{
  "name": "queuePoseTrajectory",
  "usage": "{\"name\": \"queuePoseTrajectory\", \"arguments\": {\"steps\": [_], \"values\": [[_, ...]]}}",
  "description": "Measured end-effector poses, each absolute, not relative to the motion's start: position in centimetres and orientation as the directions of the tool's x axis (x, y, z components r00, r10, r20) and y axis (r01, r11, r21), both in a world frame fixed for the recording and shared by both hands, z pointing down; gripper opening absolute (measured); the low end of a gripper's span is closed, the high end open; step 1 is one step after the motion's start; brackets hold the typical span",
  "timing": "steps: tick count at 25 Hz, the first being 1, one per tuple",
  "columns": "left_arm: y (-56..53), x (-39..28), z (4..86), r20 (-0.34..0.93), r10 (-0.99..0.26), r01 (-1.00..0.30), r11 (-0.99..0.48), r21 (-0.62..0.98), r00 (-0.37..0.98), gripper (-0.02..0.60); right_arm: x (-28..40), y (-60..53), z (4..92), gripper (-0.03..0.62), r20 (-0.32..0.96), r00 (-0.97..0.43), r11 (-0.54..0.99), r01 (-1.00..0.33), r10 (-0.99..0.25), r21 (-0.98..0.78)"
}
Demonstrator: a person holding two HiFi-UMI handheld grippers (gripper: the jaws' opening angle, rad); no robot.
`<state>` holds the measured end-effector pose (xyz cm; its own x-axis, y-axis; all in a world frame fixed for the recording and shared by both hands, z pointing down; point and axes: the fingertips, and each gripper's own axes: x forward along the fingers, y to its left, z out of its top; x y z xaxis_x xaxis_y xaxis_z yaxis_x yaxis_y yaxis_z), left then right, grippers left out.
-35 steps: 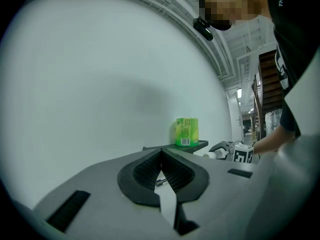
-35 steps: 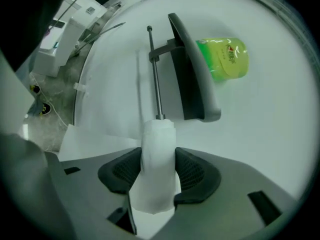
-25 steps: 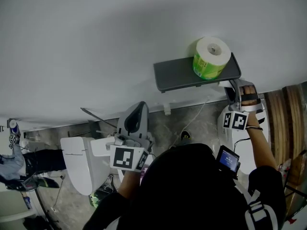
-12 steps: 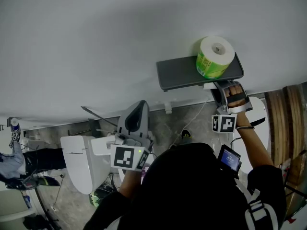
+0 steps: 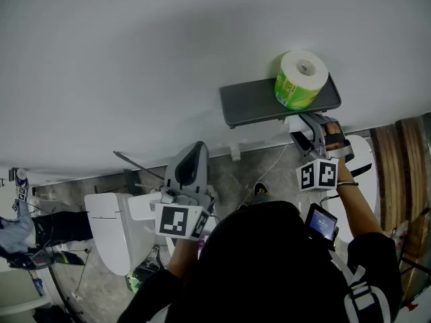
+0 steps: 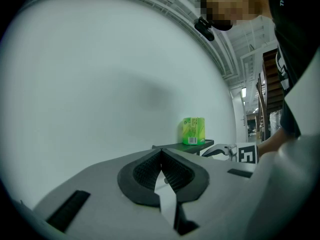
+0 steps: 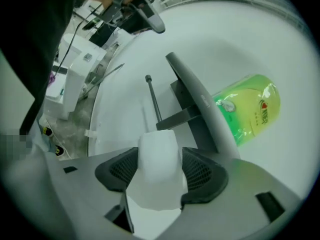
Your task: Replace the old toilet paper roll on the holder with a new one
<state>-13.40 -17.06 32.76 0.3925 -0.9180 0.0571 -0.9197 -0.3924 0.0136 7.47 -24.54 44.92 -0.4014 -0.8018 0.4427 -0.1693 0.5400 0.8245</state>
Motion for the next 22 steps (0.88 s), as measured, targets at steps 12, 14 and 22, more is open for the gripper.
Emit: {"name": "queuePoseTrajectory", "arguments": {"steps": [12,14,22], "values": [[-16.3,-12.8,32.0,0.041,-0.9,-0.901,-0.434,0.01,0.434,0.023,7.6,-21.1,42.8,0.288,0.47,-0.443,0.595,-0.201,-0.763,0.778],[-16.3,-12.9,32.0,0.038,-0.899,-0.9,-0.436,0.011,0.436,0.023,7.3,-20.4,42.1,0.293,0.475,-0.468,0.623,-0.233,-0.745,0.747],[-16.4,-12.9,32.2,0.037,-0.895,-0.896,-0.444,0.013,0.444,0.023,5.0,-19.1,33.3,0.338,0.24,-0.702,0.72,-0.539,-0.671,0.436]]}}
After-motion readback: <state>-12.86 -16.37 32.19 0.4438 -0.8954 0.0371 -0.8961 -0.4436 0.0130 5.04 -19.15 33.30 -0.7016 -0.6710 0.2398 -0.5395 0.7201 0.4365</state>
